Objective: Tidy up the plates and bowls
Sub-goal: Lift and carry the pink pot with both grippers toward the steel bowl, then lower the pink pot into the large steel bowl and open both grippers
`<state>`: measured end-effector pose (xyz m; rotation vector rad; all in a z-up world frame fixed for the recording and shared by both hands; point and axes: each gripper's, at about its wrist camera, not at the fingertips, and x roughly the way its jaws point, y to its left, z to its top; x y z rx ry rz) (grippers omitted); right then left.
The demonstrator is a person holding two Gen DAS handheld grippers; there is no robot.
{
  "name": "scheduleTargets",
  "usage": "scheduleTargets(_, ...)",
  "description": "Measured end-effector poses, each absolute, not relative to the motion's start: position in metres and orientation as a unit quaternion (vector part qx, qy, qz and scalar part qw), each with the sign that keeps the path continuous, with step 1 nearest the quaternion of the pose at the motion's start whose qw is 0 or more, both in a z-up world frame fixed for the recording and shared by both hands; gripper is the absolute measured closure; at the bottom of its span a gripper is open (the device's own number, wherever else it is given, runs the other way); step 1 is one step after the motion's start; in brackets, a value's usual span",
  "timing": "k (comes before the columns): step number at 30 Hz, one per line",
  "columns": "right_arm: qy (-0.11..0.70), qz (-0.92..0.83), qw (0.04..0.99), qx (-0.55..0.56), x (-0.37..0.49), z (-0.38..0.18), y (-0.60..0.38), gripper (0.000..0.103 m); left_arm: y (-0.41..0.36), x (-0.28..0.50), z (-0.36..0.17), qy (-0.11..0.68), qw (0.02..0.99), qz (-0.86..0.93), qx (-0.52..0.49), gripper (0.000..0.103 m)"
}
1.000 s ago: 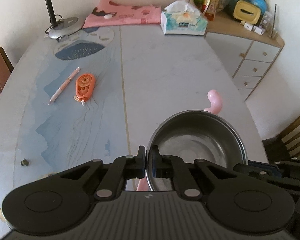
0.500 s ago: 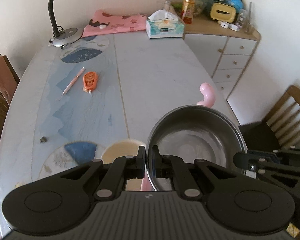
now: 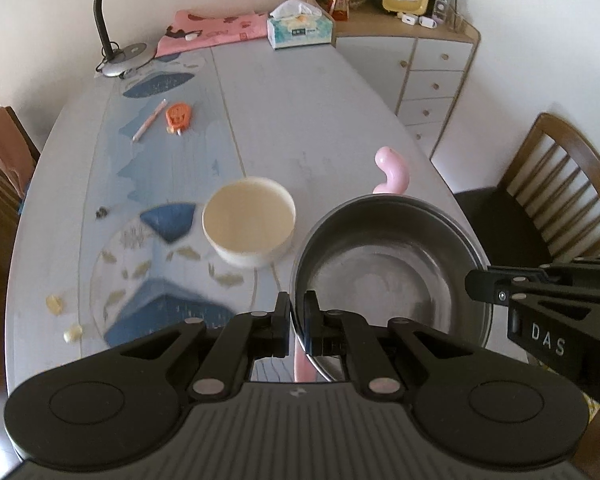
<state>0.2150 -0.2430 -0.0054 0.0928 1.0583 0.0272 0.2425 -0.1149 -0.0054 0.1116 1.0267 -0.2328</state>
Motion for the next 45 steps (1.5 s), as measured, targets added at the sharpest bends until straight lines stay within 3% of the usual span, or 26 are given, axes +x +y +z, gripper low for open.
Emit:
scheduleTargets(26,0.558,-0.011,0.827,0.067,0.113,-0.070,-0.237,0.098,-0.114,0.139,-0.079,0.532,0.834,-0.127,0.071,0.098)
scheduleTargets(45,0.581,-0.006,0.811,0.063,0.105,-0.101,-0.234,0.098,-0.113,0.133,-0.118,0.558,0.818,-0.123,0.073,0.098)
